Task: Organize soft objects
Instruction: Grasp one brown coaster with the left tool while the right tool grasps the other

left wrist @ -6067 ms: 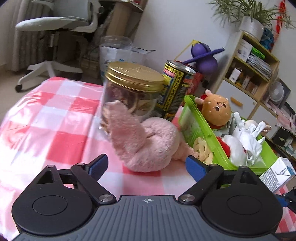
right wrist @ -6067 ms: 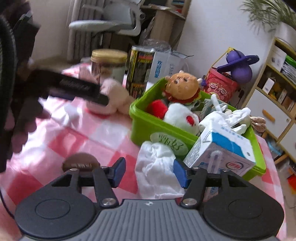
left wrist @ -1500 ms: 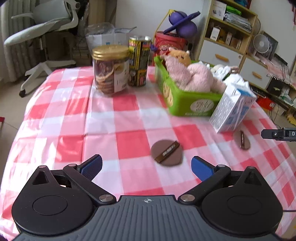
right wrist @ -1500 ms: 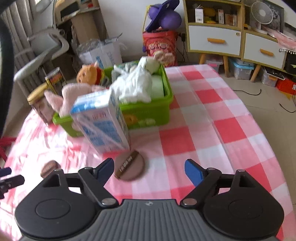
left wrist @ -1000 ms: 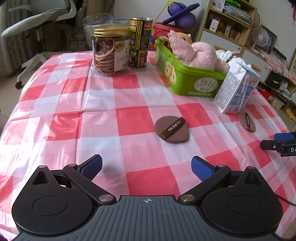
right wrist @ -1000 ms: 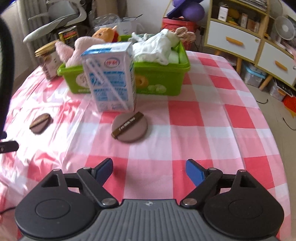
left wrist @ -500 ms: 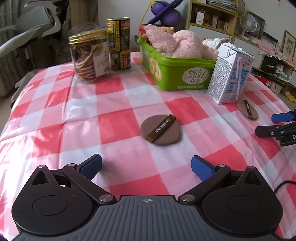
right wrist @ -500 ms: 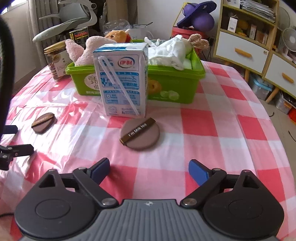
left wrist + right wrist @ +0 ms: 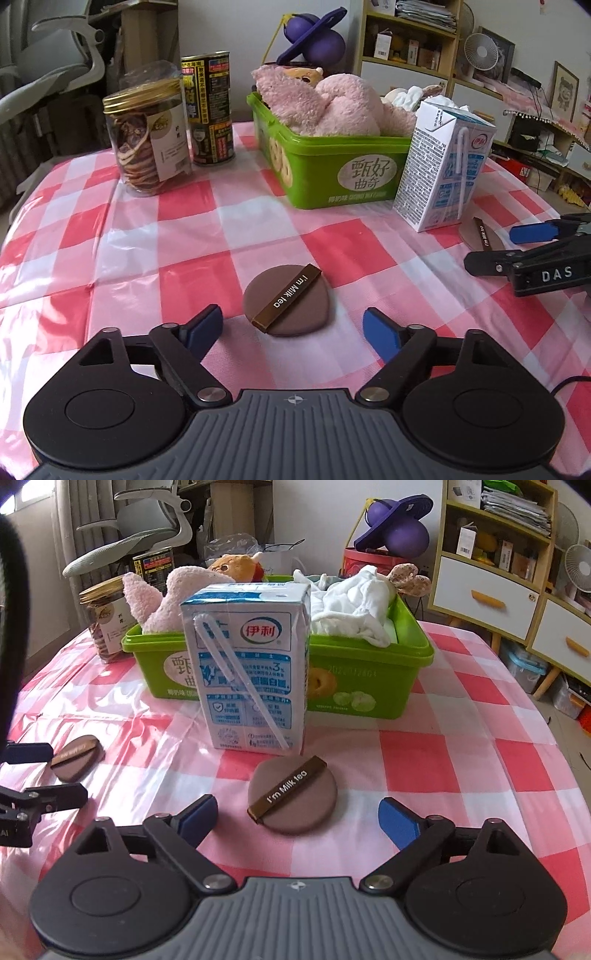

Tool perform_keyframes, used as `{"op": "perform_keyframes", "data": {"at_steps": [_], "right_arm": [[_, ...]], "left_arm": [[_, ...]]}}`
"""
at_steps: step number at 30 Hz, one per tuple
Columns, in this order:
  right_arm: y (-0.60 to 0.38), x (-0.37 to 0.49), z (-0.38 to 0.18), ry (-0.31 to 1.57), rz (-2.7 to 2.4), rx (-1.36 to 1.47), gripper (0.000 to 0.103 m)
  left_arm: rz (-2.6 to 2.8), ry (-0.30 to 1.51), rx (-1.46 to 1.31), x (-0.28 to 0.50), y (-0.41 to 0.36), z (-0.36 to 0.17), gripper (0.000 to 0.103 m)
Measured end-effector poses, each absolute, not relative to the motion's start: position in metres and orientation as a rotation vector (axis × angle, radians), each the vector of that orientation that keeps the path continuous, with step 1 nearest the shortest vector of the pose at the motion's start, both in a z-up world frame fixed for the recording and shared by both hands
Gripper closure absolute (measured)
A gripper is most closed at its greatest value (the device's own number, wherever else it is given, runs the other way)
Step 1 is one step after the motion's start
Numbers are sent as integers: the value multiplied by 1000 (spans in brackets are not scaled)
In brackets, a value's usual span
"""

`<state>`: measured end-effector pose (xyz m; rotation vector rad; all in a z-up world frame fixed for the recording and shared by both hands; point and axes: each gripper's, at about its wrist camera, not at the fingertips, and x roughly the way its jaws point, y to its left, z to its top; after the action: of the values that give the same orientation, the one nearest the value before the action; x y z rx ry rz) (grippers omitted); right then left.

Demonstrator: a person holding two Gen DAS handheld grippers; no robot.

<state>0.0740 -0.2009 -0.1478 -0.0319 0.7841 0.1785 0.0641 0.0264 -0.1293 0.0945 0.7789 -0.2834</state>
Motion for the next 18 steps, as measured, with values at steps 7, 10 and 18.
{"op": "perform_keyframes", "data": {"at_steps": [7,10,18], "right_arm": [[-199,74,-143,781,198,-39,63],[-200,75,-141,779,195,-35,74],[-202,75,-139,786,200,-33,80]], "left_arm": [[-281,776,67,67,30,-126,44],[-279,771,60,67,31,-126,47],[-285,770,59,67,28,-124,55]]}}
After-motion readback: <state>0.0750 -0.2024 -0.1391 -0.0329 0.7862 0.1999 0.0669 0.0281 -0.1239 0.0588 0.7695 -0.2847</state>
